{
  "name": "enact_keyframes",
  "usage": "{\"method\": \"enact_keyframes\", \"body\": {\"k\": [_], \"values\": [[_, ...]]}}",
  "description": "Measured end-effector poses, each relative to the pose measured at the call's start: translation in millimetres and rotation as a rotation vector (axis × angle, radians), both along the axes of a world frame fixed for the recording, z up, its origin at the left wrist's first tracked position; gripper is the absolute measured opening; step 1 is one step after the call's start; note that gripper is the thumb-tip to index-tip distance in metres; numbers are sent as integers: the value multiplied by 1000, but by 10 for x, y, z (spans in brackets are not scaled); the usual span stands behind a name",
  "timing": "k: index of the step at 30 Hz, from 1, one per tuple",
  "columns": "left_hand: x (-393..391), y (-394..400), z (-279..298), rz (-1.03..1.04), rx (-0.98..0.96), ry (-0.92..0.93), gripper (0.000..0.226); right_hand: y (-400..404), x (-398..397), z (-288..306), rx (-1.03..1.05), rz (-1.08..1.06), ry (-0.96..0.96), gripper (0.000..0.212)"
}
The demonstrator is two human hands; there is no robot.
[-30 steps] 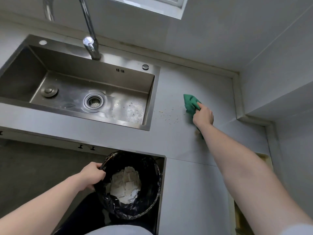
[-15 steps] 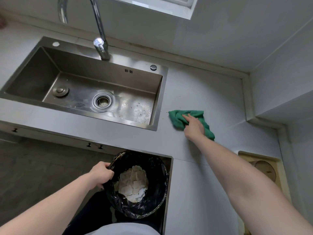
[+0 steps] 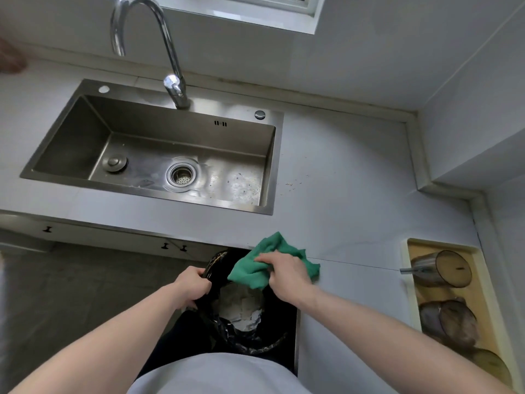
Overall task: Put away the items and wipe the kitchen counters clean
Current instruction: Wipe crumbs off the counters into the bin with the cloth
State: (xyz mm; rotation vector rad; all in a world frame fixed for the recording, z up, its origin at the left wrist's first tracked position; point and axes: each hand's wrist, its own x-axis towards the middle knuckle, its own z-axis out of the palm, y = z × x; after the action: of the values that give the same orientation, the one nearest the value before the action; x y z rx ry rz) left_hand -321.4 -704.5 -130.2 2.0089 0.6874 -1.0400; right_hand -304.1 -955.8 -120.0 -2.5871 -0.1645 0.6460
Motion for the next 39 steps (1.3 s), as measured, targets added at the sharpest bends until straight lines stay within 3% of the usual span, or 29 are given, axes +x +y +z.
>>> {"method": "enact_keyframes", "body": {"k": [3,6,13,19,30,34,39], "values": [[23,28,19,-15,-6,1,22,71,-238,59,62,14,47,58],[62,78,24,-28,-13,16,19,-38,-147,180,93,-74,-23,58],[129,127,47,-46,-35,33,23,-680,1014,466,183,-505,-218,50],[113,165,12,-18,-38,42,26,-991,1991,422,29,-613,-302,58],[176,137,-101,0,-12,55,18,-811,2814,-54,-124,-464,-107,56],[189,139,-117,-14,7,44,19,-709,2756,-137,-170,-379,-127,70],[179,120,-104,-8,19,47,19,-537,2344,-148,-153,-218,-155,70]]}}
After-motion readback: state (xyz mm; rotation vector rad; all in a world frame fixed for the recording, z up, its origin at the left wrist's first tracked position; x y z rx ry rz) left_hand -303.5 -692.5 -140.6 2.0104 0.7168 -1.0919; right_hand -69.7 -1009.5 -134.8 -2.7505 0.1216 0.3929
